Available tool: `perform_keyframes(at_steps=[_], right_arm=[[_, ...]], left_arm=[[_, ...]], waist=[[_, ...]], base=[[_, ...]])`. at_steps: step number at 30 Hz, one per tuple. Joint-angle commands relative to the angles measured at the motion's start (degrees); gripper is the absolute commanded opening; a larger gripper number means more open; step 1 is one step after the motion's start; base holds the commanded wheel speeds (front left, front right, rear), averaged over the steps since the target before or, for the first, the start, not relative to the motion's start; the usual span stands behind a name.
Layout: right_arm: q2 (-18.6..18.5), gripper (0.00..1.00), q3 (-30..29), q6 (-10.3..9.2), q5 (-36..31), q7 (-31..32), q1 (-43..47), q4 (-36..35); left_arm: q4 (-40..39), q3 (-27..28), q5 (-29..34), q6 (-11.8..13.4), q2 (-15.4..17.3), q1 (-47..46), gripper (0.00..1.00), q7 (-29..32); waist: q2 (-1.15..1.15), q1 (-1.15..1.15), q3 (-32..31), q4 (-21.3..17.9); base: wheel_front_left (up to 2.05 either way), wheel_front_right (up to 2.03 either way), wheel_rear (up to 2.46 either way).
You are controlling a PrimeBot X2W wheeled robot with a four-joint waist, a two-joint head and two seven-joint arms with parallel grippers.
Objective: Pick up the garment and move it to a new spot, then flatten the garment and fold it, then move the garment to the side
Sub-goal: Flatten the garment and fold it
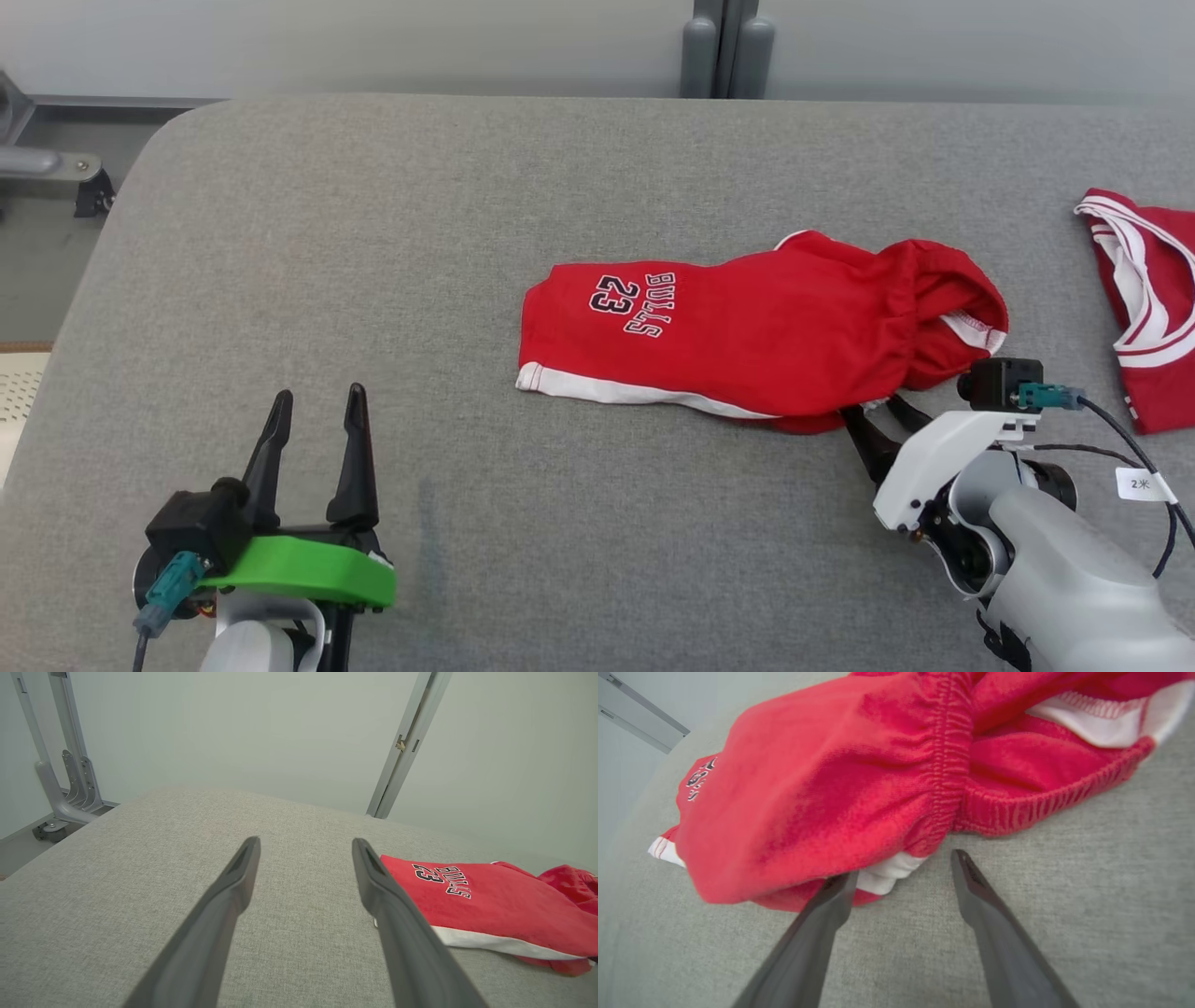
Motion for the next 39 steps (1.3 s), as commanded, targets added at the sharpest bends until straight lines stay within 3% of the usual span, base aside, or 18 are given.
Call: perform_keyframes(at_steps=[1,2,7,10,24,28,31,32,33,39], right_arm=[[0.0,0.28,0.7,0.00,0.1,-0.2,-0.5,0.7],[0.0,0.00,1.0,0.00,0.2,-0.5,-0.7,0.9],[-1.3,0.00,2.7,0.00,0.9,-0.9,-0.3,-0.3],[-3.1,0.00,5.0,0.00,2.2,1.5,1.1,-4.9],[-21.8,0.00,7.8,-0.01,7.5,20.4,8.7,-28.2],[-25.5,0.00,7.9,-0.01,7.0,25.5,10.8,-31.9],[-26.2,0.00,7.1,-0.01,5.6,26.9,11.7,-32.2],[-25.9,0.46,6.7,-0.01,4.8,26.8,12.0,-31.8],[-25.4,1.00,6.2,-0.01,4.2,26.7,12.2,-31.3],[-22.7,1.00,2.7,-0.01,-0.6,24.6,12.7,-29.2]], left_arm=[[0.1,0.0,-0.2,-0.2,0.1,-0.9,1.00,-0.2],[0.1,0.1,-0.2,-0.2,0.1,-0.9,1.00,-0.2],[0.3,1.0,0.1,-0.2,0.0,0.1,1.00,-0.1],[0.4,1.4,0.1,-0.2,0.0,0.9,1.00,-0.1],[0.9,2.1,0.3,-0.2,0.0,1.9,1.00,-0.1],[1.3,1.9,0.2,-0.2,0.1,1.5,1.00,-0.2],[1.6,1.9,0.1,-0.2,0.3,1.4,1.00,-0.1],[1.8,1.8,0.1,-0.2,0.4,1.3,1.00,-0.1],[1.9,1.8,0.1,-0.2,0.4,1.3,1.00,-0.2],[2.5,1.6,-0.2,-0.2,0.9,1.5,1.00,-0.2]], waist=[[0.00,0.00,0.3,0.6],[0.00,0.00,0.3,0.6],[0.00,0.00,-0.7,0.1],[0.00,0.00,-1.3,-1.2],[0.00,0.00,-2.0,-5.7],[0.00,0.00,-2.0,-5.9],[0.00,0.00,-2.1,-6.1],[0.00,0.00,-2.2,-6.1],[0.00,0.00,-2.3,-6.2],[0.00,0.00,-3.0,-6.5]], base=[[0.00,0.00,0.00],[0.00,0.00,0.00],[0.00,0.00,0.00],[0.00,0.00,0.00],[0.00,0.00,0.00],[0.00,0.00,0.00],[0.00,0.00,0.00],[0.00,0.00,0.00],[0.00,0.00,0.00],[0.00,0.00,0.00]])
